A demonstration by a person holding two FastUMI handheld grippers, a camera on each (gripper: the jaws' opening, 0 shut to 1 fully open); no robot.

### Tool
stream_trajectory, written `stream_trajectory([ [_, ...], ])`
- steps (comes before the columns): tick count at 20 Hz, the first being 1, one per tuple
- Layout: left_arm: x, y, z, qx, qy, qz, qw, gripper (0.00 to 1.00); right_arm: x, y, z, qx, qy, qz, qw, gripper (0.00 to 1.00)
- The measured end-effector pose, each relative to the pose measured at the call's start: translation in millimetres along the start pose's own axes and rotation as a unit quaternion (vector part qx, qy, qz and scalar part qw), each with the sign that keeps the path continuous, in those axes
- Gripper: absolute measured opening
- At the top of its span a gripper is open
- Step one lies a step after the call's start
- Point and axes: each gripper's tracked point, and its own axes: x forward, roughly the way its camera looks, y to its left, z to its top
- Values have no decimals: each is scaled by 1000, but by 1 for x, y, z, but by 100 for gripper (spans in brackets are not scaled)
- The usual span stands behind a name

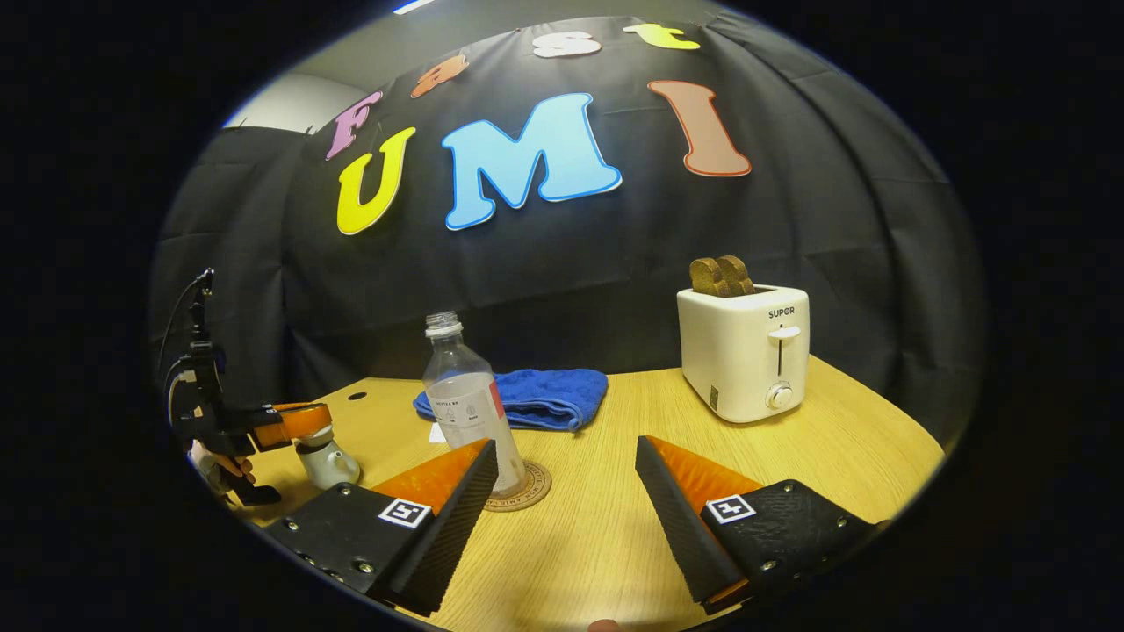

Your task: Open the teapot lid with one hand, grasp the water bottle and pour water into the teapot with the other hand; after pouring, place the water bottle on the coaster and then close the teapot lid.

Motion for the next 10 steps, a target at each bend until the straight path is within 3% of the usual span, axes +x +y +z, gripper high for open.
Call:
stream_trajectory([
  [10, 7, -4, 3, 10, -4, 1, 1000, 6, -4, -6, -1, -5, 2, -6, 1000, 98],
])
